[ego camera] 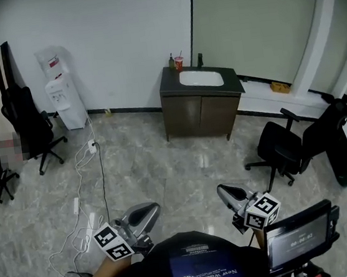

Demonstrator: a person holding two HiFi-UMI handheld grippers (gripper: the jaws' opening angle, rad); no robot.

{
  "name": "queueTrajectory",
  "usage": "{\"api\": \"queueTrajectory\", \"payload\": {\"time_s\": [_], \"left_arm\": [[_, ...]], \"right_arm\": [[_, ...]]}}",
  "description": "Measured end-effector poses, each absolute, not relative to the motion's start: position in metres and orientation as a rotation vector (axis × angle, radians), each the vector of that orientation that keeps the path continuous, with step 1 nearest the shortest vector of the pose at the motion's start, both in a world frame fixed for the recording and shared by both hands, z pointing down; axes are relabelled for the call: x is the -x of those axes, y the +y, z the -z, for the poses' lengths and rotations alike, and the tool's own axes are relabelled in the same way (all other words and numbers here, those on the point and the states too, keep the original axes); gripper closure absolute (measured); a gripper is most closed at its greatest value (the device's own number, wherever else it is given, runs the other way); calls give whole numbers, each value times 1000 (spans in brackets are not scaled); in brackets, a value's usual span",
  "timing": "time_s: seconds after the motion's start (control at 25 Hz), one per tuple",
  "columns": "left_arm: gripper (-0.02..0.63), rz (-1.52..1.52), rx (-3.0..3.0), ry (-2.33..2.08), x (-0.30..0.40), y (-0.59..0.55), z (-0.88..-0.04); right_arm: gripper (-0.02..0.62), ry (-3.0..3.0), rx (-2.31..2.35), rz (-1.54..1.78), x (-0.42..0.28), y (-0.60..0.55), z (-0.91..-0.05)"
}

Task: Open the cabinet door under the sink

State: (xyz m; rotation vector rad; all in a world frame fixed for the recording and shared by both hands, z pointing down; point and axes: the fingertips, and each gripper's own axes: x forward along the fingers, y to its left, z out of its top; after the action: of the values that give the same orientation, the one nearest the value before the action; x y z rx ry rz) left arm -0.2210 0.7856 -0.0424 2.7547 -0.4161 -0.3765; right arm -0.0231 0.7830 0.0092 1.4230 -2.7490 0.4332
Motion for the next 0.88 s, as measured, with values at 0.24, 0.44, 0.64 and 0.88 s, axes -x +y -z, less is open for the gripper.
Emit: {"api": "queueTrajectory", "payload": {"time_s": [0.24, 0.44, 0.64, 0.88], "left_arm": [[606, 441, -2765, -436, 191, 784, 14], [606, 402, -2784, -399, 110, 739, 28], [606, 369, -2770, -363, 92, 704, 20], [606, 400, -2749, -272, 94, 634, 7]], "right_arm": [[594, -2770, -1383, -287, -7, 779, -29], [594, -2777, -1376, -287, -74, 725, -18], [594, -2755, -1385, -327, -88, 694, -34], [594, -2690, -1445, -330, -82, 633, -46]]}}
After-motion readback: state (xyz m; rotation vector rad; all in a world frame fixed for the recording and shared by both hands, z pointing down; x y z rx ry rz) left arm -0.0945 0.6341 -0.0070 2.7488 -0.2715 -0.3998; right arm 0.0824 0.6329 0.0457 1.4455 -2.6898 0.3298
